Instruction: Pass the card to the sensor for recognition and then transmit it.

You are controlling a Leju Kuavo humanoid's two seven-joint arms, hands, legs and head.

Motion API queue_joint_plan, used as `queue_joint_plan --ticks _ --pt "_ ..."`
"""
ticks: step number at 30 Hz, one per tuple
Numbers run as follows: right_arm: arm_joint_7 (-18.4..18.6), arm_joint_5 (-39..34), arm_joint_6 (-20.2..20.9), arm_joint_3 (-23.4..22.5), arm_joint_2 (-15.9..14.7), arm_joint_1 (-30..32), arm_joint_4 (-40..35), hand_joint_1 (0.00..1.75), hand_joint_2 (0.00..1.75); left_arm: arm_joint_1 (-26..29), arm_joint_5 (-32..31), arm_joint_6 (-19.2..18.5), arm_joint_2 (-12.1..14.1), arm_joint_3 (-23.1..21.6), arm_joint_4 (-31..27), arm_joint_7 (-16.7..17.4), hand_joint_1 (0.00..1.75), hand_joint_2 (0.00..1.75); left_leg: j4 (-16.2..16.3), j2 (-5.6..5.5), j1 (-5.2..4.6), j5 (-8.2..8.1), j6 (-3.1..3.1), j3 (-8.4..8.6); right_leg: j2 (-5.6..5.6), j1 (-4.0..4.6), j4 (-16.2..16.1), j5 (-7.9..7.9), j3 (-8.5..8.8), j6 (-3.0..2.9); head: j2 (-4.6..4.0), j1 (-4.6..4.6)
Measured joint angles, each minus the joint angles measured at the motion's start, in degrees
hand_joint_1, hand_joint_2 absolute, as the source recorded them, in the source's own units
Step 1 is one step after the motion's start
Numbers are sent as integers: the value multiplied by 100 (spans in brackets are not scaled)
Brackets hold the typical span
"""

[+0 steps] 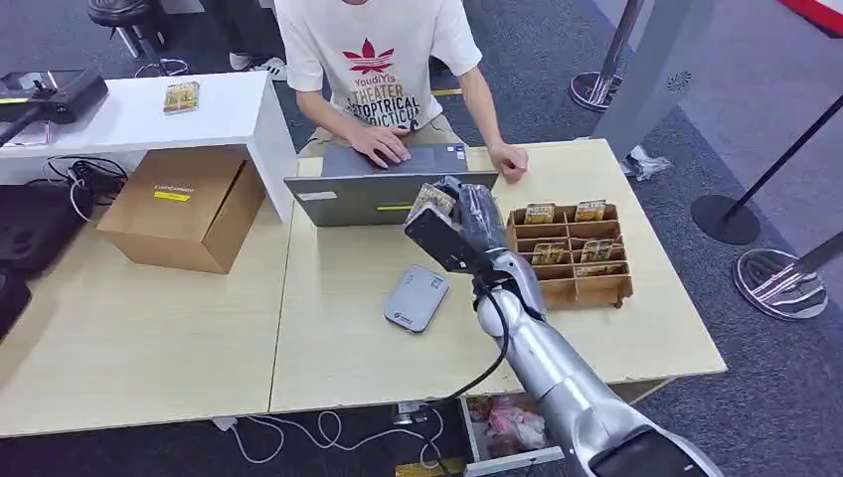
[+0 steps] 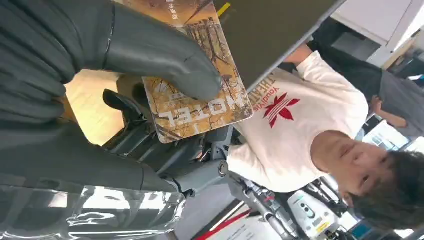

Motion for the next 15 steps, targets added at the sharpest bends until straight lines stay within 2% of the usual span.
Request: queue_joint_plan --ticks 9,15 --pt "70 -626 941 354 -68 85 13 175 175 -1 -50 4 15 0 0 35 0 0 0 1 0 0 0 0 0 0 0 0 -1 0 0 0" --pt "85 -720 995 542 -142 196 144 175 175 0 -159 -81 18 -4 0 -33 0 0 0 0 0 0 0 0 0 0 -1 0 -1 0 0 0"
